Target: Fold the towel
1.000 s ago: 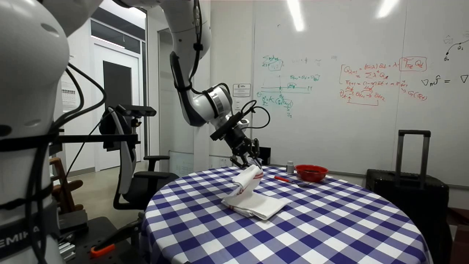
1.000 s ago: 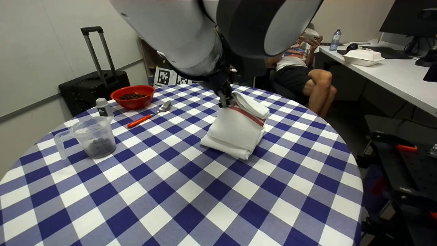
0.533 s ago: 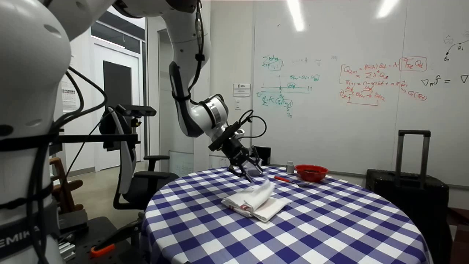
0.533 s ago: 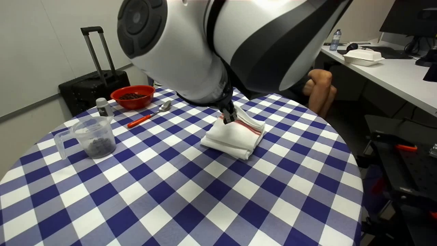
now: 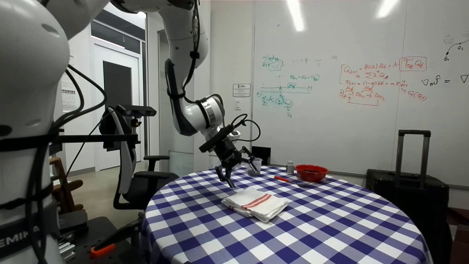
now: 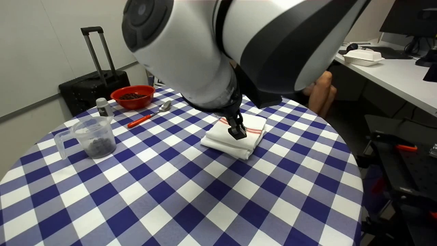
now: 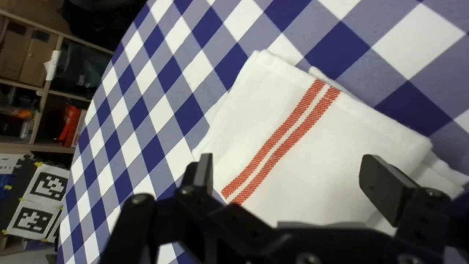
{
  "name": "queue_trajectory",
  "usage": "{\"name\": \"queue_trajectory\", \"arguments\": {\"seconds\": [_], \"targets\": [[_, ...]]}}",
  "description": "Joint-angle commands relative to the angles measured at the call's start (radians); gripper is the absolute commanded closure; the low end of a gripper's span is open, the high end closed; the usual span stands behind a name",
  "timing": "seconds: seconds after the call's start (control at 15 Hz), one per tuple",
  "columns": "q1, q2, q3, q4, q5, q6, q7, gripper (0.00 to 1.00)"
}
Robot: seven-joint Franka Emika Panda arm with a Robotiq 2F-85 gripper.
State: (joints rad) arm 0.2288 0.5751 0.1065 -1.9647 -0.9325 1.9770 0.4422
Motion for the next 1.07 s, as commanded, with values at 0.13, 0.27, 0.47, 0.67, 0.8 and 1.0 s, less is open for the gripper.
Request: {"name": "queue_trajectory", "arguments": {"seconds": [0.13,0.27,0.47,0.67,0.8,1.0], "targets": [[-0.061,-0.251,0.028,-0.141,0.310,0.030,-0.050,0.00],[-0.087,-0.377,0.021,-0.233,0.427,0.063,-0.101,0.00],[-0.131,-0.545,0.006,-0.334,0.613,0.086,-0.241,0.00],[-0.167,-0.723,-0.025,-0.438,0.803,0.071,-0.414,0.00],[-0.155,-0.622,-0.016,-0.350,0.720,0.039,-0.335,0.00],[-0.151,-0.615,-0.014,-0.349,0.717,0.040,-0.331,0.00]]}}
